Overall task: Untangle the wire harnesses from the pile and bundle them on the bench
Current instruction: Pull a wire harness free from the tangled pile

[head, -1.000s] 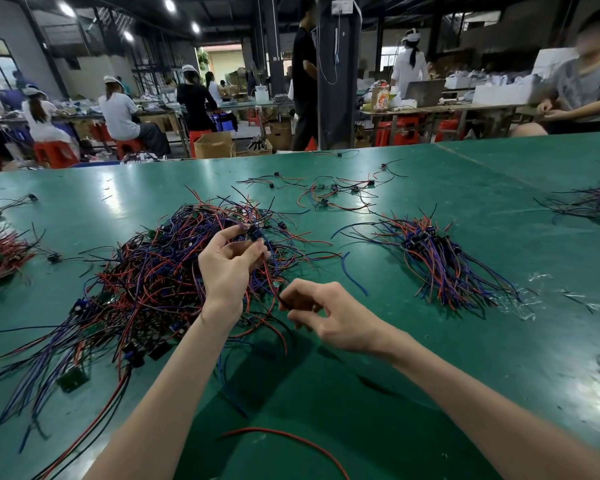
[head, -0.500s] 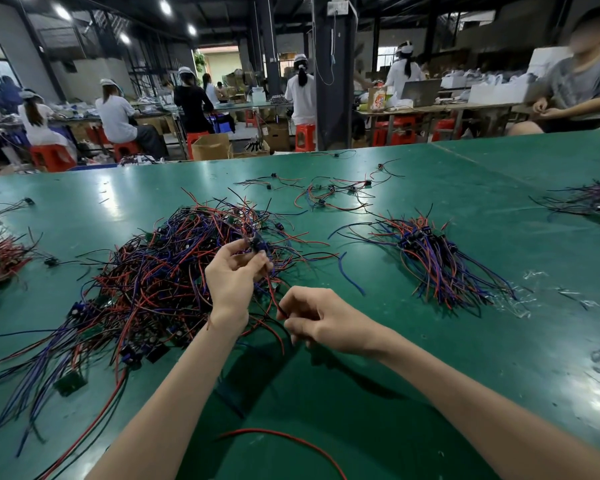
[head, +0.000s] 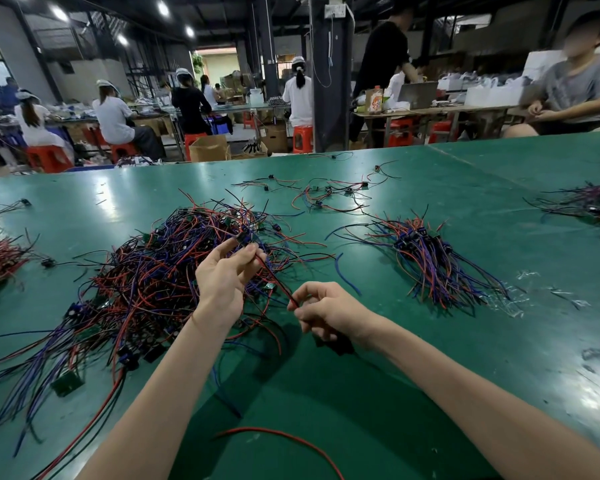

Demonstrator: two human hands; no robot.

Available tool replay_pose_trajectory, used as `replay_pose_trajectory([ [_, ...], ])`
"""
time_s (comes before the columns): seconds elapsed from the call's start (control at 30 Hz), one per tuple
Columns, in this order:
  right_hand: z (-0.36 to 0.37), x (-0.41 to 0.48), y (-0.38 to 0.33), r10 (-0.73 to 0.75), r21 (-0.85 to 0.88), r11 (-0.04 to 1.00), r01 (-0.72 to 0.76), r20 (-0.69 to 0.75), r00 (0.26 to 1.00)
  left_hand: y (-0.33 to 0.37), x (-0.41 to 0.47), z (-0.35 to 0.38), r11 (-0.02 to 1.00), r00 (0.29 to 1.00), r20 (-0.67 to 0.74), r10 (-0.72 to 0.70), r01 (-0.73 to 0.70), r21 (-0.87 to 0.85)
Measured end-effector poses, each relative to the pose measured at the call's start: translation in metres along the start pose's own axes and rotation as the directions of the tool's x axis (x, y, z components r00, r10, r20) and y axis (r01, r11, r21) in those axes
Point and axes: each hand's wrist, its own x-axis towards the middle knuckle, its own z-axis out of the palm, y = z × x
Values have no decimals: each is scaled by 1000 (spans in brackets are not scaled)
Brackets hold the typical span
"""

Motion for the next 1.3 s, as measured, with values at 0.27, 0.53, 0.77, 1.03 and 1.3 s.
replay_pose_trajectory([
  [0.27, -6, -5, -2, -96, -119, 985, 123, 214, 972, -4, -7, 5, 999, 998, 38, -42, 41, 27],
  [0.53, -14, -2, -11, -132, -181, 972, 151, 111, 985, -17, -20, 15, 992, 988, 128, -81, 67, 109],
  [0.77, -8, 3, -7, -271, -129, 957, 258, -93, 958, -35, -23, 18, 964, 975, 207, -84, 27, 263],
  [1.03, -28, 6, -27, -262, -20, 962, 272, -342, 902, -38, -21, 15, 930, 940, 310, -145, 23, 366],
  [1.3, -143, 13, -44, -120, -100, 993, 66, -791, 600, -46, -22, 13, 863, 936, 242, -257, 110, 493],
])
